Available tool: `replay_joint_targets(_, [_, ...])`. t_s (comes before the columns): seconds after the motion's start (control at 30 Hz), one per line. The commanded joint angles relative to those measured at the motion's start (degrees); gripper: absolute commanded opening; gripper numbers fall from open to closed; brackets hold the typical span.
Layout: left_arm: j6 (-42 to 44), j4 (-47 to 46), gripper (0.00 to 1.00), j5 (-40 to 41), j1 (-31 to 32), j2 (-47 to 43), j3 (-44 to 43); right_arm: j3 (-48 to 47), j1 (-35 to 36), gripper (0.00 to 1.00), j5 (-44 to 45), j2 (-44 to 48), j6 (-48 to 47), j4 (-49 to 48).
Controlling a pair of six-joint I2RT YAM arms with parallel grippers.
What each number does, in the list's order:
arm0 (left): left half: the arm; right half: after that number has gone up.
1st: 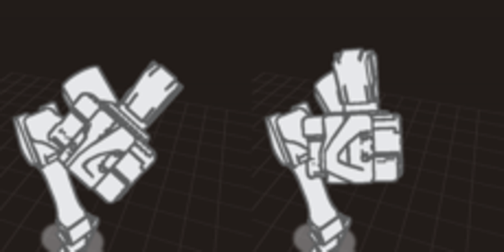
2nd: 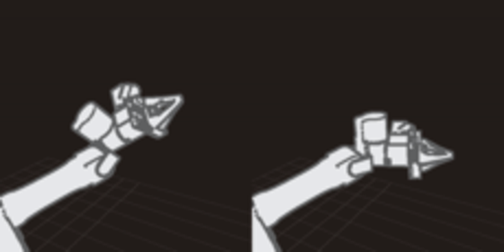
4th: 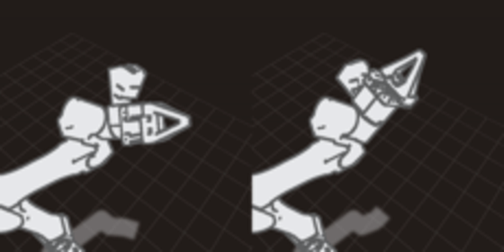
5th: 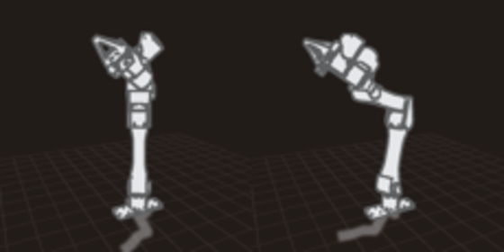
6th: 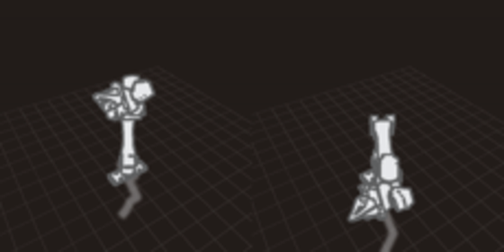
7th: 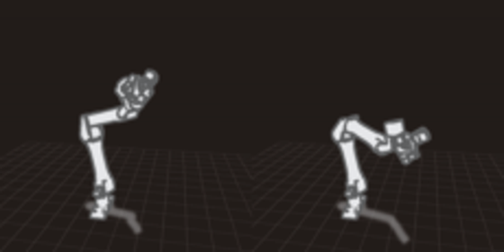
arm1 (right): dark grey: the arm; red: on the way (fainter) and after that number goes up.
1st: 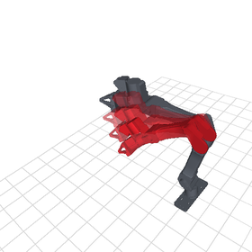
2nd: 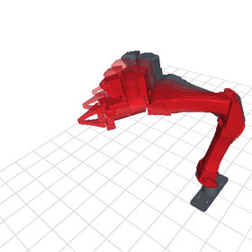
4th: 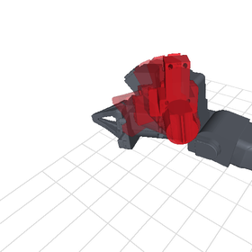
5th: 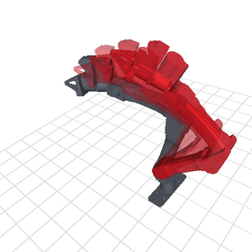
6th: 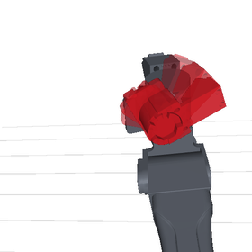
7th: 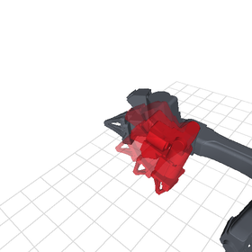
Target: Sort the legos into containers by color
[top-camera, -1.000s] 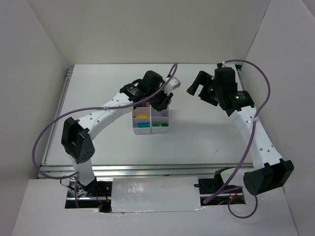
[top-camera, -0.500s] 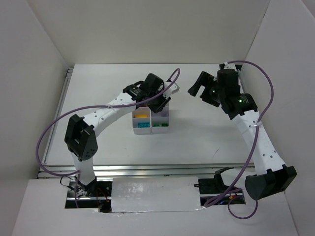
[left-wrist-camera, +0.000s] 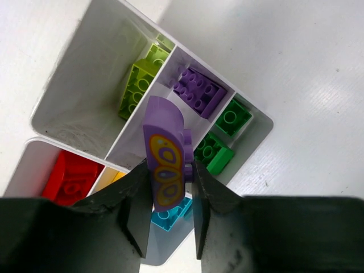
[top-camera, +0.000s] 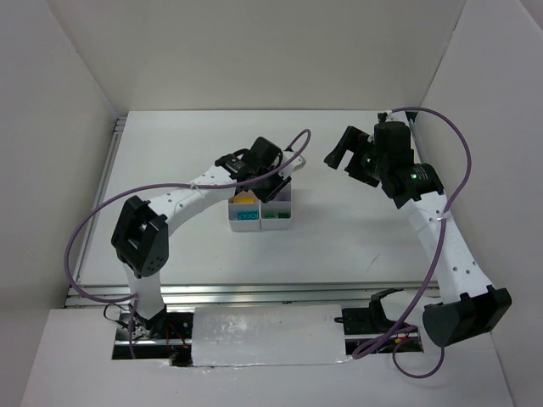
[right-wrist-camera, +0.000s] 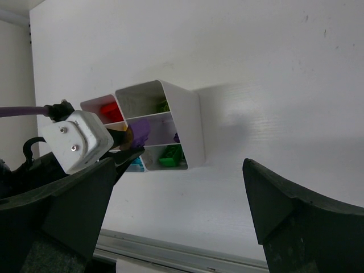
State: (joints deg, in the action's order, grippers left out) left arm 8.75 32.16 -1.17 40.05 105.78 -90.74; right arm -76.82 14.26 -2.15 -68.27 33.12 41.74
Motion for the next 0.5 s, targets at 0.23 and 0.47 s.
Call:
replay_joint_targets(0.23, [-0.84,-4.91,0.57,0.91,0.29,-3.2,1.26,-0.44,0.24,1.0,0.04,1.39,-0.78,-0.43])
replay_joint_targets(0.47, [-1.89,-5.44,0.57,4.24,0.29,-3.99,0.91,-0.53,0.24,1.0,-0.13,1.12,-0.78,-0.43])
